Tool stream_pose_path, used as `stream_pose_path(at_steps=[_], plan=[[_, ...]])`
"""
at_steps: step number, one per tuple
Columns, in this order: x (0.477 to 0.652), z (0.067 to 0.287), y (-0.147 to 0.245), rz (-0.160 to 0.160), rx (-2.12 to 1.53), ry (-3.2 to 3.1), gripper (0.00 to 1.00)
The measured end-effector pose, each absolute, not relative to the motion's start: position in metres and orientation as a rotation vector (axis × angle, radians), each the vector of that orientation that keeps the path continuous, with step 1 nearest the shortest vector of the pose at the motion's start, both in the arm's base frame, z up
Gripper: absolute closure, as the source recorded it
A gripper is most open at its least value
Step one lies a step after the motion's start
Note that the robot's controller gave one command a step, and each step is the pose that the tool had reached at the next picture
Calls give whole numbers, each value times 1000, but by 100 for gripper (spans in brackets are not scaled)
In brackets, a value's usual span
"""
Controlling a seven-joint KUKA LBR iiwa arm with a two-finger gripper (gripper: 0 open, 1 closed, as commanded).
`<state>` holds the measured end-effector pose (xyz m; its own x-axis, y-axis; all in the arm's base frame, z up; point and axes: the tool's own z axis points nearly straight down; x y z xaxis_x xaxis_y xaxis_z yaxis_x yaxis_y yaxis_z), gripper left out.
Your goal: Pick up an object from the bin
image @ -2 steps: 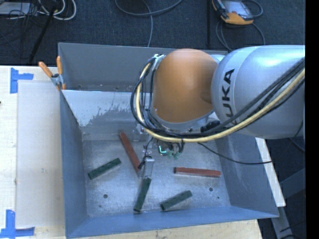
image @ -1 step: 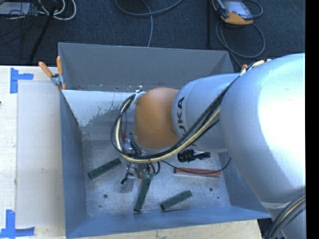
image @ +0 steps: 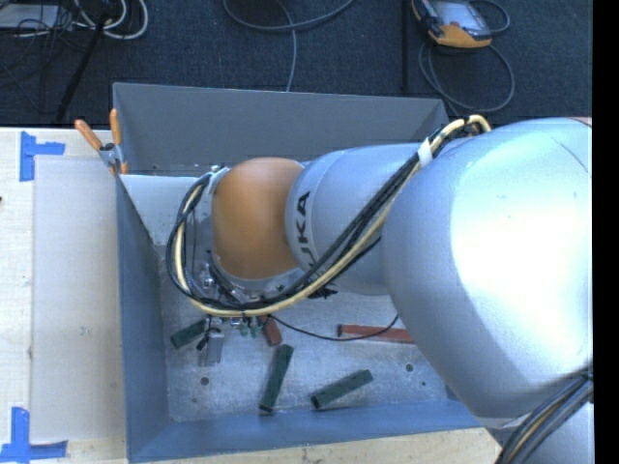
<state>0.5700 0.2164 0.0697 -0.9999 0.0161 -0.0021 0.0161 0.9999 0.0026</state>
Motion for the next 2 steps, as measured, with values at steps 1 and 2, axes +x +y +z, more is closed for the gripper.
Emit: stream_pose_path(at_steps=[1,2], plan=[[570,69,213,1,37,3141,100],[543,214,199,4,28,3135,100]])
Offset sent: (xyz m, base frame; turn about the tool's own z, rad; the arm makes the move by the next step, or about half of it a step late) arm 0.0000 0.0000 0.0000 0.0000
